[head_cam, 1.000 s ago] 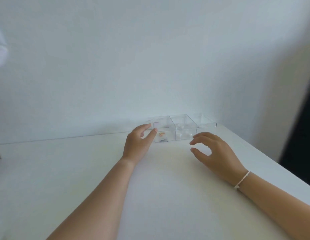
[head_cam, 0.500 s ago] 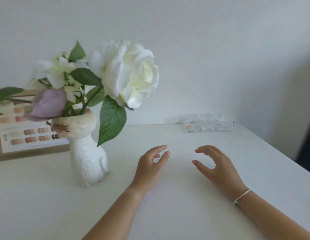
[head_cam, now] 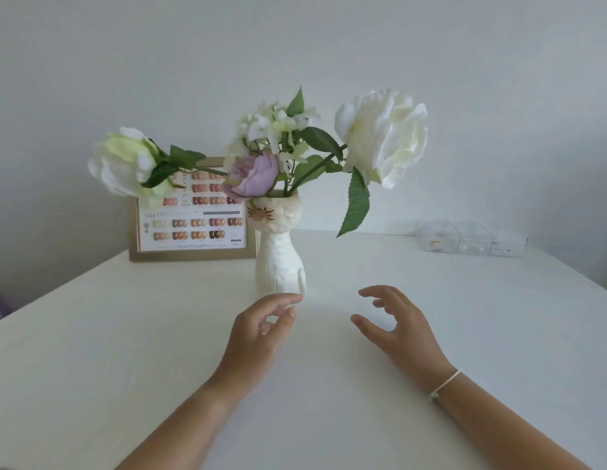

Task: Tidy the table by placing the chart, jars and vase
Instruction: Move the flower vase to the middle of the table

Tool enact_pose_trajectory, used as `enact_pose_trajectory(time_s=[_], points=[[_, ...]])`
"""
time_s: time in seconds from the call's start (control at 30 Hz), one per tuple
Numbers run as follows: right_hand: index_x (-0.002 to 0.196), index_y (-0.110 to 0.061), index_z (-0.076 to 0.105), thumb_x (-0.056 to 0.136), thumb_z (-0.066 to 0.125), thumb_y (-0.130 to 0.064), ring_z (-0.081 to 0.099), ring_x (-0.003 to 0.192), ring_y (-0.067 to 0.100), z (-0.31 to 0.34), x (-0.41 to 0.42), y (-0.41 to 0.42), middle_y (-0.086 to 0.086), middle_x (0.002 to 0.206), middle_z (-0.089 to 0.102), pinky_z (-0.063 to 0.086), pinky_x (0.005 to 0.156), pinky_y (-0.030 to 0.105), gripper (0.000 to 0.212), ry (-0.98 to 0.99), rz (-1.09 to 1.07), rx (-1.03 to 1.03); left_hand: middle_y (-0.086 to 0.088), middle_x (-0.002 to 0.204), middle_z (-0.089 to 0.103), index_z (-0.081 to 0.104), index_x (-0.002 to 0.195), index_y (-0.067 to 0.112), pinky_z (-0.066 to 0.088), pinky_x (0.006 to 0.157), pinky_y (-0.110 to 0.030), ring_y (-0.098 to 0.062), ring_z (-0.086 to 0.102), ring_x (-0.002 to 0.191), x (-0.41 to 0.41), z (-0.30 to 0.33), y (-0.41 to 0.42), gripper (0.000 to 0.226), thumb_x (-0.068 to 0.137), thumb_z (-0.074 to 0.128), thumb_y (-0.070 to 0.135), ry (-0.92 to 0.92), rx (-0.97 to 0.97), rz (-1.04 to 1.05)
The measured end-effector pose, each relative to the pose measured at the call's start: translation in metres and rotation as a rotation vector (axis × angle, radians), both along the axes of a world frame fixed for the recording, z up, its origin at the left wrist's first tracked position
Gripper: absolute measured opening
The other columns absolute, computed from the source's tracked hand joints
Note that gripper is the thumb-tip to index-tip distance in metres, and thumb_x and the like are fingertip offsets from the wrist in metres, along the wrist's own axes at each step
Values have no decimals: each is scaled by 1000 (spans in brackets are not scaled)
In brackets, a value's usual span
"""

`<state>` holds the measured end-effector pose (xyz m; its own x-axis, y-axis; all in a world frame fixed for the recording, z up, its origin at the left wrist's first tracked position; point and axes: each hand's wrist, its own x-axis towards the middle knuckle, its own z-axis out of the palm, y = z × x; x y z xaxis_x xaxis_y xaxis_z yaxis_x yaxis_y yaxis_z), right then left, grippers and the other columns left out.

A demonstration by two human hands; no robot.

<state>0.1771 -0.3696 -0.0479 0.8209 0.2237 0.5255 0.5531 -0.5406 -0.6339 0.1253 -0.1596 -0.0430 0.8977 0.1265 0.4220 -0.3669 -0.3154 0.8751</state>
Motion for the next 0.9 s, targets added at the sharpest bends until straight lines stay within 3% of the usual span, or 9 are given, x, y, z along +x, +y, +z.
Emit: enact_pose_trajectory(time_s=[0.1, 0.17, 0.27, 0.37, 0.43, 0.57, 0.7, 0.8, 0.9], points=[[96, -51, 48, 74, 66, -41, 52, 96, -7, -2, -1, 29, -30, 106, 51, 35, 75, -1, 30, 19, 48, 12, 2, 87, 66, 68, 91, 35, 39, 57, -11, -13, 54, 66, -7, 0, 23, 18, 78, 55, 32, 3, -19, 65], [101, -46, 49, 74, 67, -40, 53, 96, -4, -3, -1, 46, -26, 108, 52, 36, 75, 0, 33, 31, 64, 40, 6, 82, 63, 66, 89, 39, 38, 55, -8, -16, 55, 65, -8, 1, 36, 16, 82, 57, 28, 4, -31, 105], [111, -37, 48, 75, 69, -34, 53, 101, 7, -3, 4, 68, -17, 117, 52, 37, 79, 10, 42, 74, 69, 145, 17, 83, 61, 62, 89, 44, 40, 57, -2, -9, 60, 78, -3, 2, 48, 31, 88, 55, 15, 23, -36, 138], [123, -31, 44, 76, 70, -32, 50, 105, 11, -1, 12, 81, -14, 123, 47, 38, 85, 20, 54, 132, 64, 203, 12, 101, 62, 57, 101, 46, 40, 62, -1, -9, 61, 89, 8, 2, 53, 30, 88, 55, 19, 79, -38, 118], [128, -30, 40, 76, 69, -31, 47, 107, 10, 0, 18, 87, -14, 126, 43, 38, 88, 23, 60, 162, 64, 214, 6, 115, 61, 52, 113, 48, 41, 74, -8, -14, 60, 101, 19, 2, 56, 34, 87, 56, 25, 126, -34, 97], [134, -31, 34, 76, 69, -32, 42, 110, 8, 2, 30, 97, -17, 128, 37, 37, 92, 24, 68, 222, 87, 243, 3, 128, 56, 44, 108, 63, 43, 103, -36, -11, 52, 120, 39, 3, 58, 42, 75, 57, 41, 187, -69, 32], [135, -34, 32, 76, 70, -33, 42, 113, 7, 4, 41, 106, -17, 134, 36, 39, 94, 26, 70, 262, 124, 276, 8, 136, 53, 41, 131, 48, 40, 106, -44, -13, 50, 125, 59, 5, 58, 59, 75, 56, 37, 193, -95, -66], [132, -33, 36, 76, 70, -30, 46, 118, 11, 2, 53, 107, -12, 139, 40, 46, 97, 33, 66, 265, 142, 301, 8, 140, 50, 39, 136, 39, 40, 106, -47, -17, 54, 122, 75, 3, 59, 62, 77, 57, 35, 176, -125, -115], [131, -33, 39, 77, 70, -27, 50, 116, 11, 0, 53, 108, -12, 138, 44, 48, 89, 25, 63, 256, 158, 325, 11, 135, 55, 43, 135, 34, 41, 105, -47, -15, 59, 116, 76, 3, 61, 55, 83, 57, 25, 141, -112, -142]])
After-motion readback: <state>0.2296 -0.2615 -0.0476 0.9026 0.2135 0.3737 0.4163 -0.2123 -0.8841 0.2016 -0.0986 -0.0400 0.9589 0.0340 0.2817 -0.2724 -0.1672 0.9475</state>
